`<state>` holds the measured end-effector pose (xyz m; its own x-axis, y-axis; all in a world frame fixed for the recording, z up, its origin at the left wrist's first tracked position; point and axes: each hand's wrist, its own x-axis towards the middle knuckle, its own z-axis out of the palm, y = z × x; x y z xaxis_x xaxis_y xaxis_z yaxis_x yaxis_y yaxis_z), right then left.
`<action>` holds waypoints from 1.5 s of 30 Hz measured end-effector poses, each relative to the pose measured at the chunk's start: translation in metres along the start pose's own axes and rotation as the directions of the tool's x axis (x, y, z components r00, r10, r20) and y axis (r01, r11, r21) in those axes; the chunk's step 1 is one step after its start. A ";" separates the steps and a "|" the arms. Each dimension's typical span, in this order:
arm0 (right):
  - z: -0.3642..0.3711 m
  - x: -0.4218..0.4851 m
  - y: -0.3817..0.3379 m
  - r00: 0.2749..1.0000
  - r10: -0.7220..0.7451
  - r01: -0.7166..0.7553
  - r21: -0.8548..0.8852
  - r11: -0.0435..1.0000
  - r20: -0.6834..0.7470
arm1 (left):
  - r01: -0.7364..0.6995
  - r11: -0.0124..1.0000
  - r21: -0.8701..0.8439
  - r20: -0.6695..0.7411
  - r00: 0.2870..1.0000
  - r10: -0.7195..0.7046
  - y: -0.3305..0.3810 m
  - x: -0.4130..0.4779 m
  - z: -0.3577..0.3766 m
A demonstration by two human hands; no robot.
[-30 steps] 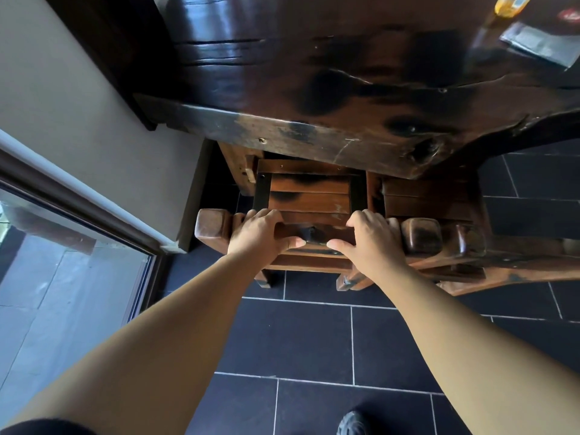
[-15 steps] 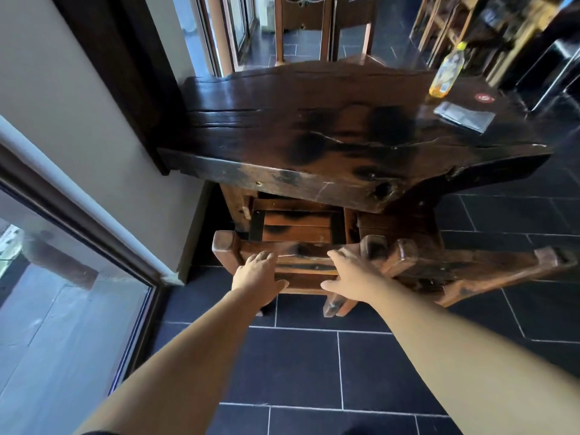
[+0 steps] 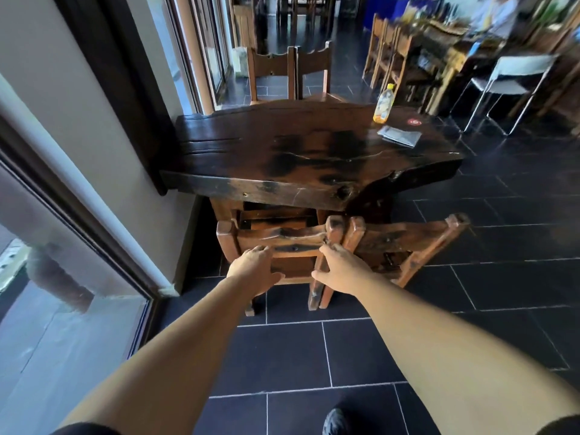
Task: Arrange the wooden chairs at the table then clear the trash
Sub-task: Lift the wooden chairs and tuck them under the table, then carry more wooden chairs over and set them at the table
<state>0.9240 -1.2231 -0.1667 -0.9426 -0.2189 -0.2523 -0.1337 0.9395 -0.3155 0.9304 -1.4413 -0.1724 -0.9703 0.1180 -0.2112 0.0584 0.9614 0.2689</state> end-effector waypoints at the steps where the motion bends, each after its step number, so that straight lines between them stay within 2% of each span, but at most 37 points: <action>1: -0.002 -0.009 0.002 1.000 0.009 -0.009 0.010 1.000 -0.008 | -0.017 1.000 0.001 0.005 1.000 0.017 0.006 -0.005 -0.001; 6: -0.013 -0.045 0.030 0.996 0.084 -0.083 0.047 0.995 -0.015 | -0.101 0.994 0.046 0.033 0.995 0.099 0.046 -0.010 0.004; 11: -0.035 -0.062 0.094 0.982 0.182 -0.178 0.082 0.981 -0.045 | -0.164 0.986 0.017 0.065 0.985 0.162 0.111 0.014 0.009; 16: -0.061 -0.068 0.188 0.958 0.273 -0.261 0.131 0.956 -0.082 | -0.251 0.965 0.074 0.139 0.961 0.240 0.201 0.062 0.026; 20: -0.090 -0.069 0.274 0.949 0.295 -0.279 0.139 0.950 -0.108 | -0.273 0.961 0.043 0.166 0.950 0.263 0.288 0.100 0.043; 29: -0.125 -0.072 0.433 0.917 0.392 -0.377 0.168 0.911 -0.067 | -0.343 0.939 -0.001 0.218 0.917 0.335 0.455 0.175 0.087; 37: -0.160 -0.045 0.530 0.904 0.424 -0.410 0.179 0.895 -0.050 | -0.394 0.917 0.072 0.239 0.899 0.367 0.533 0.248 0.106; 45: -0.210 0.046 0.630 0.907 0.419 -0.407 0.167 0.898 -0.041 | -0.392 0.917 0.077 0.240 0.900 0.365 0.602 0.365 0.109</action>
<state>0.7320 -0.5858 -0.1853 -0.9236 0.2057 -0.3235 0.3147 0.8887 -0.3333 0.6370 -0.7927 -0.1902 -0.7951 0.5165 -0.3178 0.4521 0.8541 0.2571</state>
